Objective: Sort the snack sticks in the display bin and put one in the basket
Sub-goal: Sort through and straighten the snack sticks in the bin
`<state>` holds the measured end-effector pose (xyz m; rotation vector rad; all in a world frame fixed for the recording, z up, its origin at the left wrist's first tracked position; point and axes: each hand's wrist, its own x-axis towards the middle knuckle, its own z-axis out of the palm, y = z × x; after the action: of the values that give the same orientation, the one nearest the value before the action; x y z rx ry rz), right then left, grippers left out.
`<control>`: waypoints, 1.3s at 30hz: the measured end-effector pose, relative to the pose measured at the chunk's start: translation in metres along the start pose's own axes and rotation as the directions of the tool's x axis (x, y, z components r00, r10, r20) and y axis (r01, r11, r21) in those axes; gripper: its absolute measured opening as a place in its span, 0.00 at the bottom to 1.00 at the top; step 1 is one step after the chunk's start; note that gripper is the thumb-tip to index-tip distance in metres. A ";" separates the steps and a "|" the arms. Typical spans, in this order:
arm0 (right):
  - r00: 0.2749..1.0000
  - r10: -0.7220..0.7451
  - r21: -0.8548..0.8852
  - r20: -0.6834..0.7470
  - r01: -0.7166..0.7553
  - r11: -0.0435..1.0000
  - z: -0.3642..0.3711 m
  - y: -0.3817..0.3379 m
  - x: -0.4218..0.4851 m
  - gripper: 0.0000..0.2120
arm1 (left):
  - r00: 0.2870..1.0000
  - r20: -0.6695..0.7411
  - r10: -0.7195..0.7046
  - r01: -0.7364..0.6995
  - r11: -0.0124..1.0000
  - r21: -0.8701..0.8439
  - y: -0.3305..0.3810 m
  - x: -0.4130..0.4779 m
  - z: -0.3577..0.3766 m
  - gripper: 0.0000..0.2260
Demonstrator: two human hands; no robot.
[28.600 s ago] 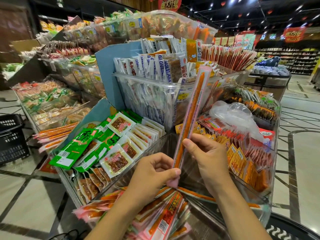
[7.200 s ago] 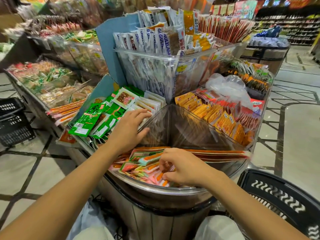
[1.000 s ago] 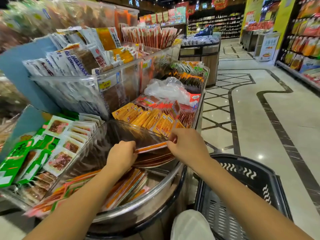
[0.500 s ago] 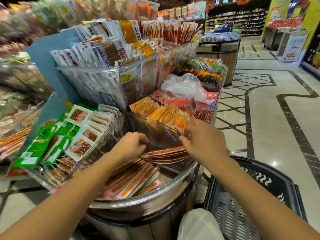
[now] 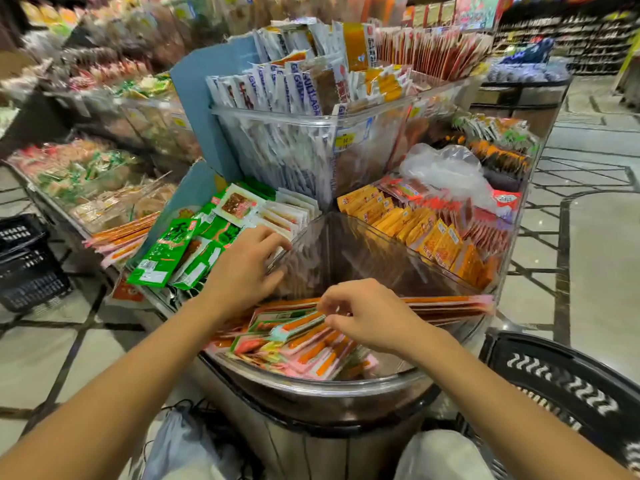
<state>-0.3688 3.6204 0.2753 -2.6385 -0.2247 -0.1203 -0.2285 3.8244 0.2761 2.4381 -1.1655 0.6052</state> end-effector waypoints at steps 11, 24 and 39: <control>0.973 -0.202 -0.118 0.114 0.215 0.969 0.026 -0.009 0.011 0.19 | 0.998 -0.047 -0.042 0.035 0.990 -0.139 -0.005 -0.004 0.008 0.13; 0.967 -0.208 0.141 -0.147 0.228 0.963 0.014 -0.009 0.003 0.11 | 0.997 -0.051 -0.055 0.048 0.990 -0.135 -0.003 -0.005 0.006 0.13; 0.799 0.132 0.529 -0.586 0.254 0.809 -0.115 -0.021 -0.021 0.09 | 0.994 0.021 -0.108 0.109 0.985 -0.135 0.010 0.004 -0.005 0.06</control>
<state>-0.3980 3.5815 0.3833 -1.8441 -0.1038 -0.7770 -0.2356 3.8183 0.2837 2.3750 -1.0356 0.4614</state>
